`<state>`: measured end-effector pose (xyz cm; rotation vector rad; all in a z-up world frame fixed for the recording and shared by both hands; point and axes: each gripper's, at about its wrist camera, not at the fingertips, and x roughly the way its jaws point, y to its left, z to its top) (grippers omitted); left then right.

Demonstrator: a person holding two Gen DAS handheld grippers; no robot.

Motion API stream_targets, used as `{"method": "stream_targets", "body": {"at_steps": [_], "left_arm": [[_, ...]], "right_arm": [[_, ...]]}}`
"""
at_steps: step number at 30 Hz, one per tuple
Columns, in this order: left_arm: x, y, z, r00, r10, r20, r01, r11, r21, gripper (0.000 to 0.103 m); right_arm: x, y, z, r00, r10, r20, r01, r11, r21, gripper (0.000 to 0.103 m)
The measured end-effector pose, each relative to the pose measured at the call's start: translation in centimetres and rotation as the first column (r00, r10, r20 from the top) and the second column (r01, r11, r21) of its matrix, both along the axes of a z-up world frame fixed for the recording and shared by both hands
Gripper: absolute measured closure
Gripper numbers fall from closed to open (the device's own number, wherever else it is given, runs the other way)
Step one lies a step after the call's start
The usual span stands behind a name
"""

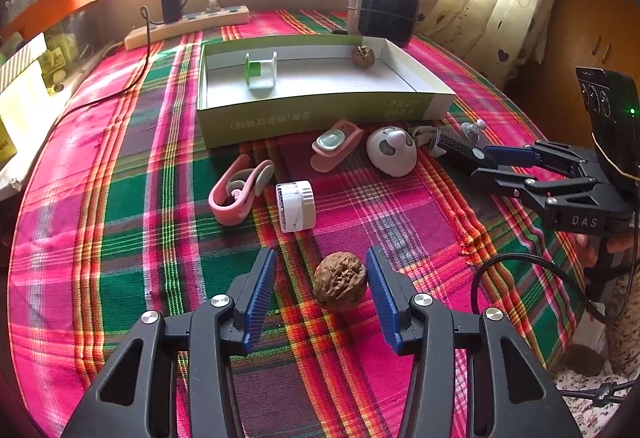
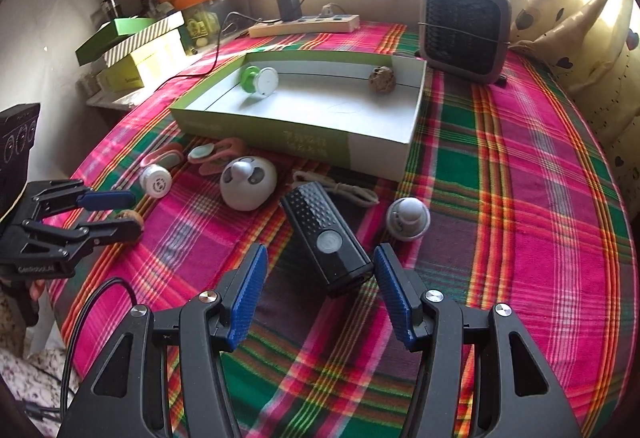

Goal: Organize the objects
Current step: 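Grasp the black rectangular device with the right tool while the left tool grasps the second walnut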

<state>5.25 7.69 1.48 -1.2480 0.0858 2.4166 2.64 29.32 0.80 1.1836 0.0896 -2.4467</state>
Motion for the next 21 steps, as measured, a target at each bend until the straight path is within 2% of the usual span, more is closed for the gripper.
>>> {"method": "stream_targets", "body": {"at_steps": [7, 14, 21], "left_arm": [[0.0, 0.0, 0.1, 1.000, 0.005, -0.002, -0.005, 1.000, -0.009, 0.058], [-0.1, 0.0, -0.3, 1.000, 0.025, 0.003, -0.025, 0.999, -0.039, 0.058], [-0.3, -0.2, -0.4, 0.999, 0.034, 0.005, -0.034, 0.999, -0.033, 0.058]], "right_arm": [[0.4, -1.2, -0.3, 0.998, 0.062, 0.005, -0.062, 0.998, 0.002, 0.047], [-0.6, -1.4, -0.6, 1.000, 0.020, 0.006, -0.020, 0.999, 0.025, 0.047], [-1.3, -1.5, -0.9, 1.000, -0.009, -0.001, 0.009, 0.999, 0.047, 0.047]]}}
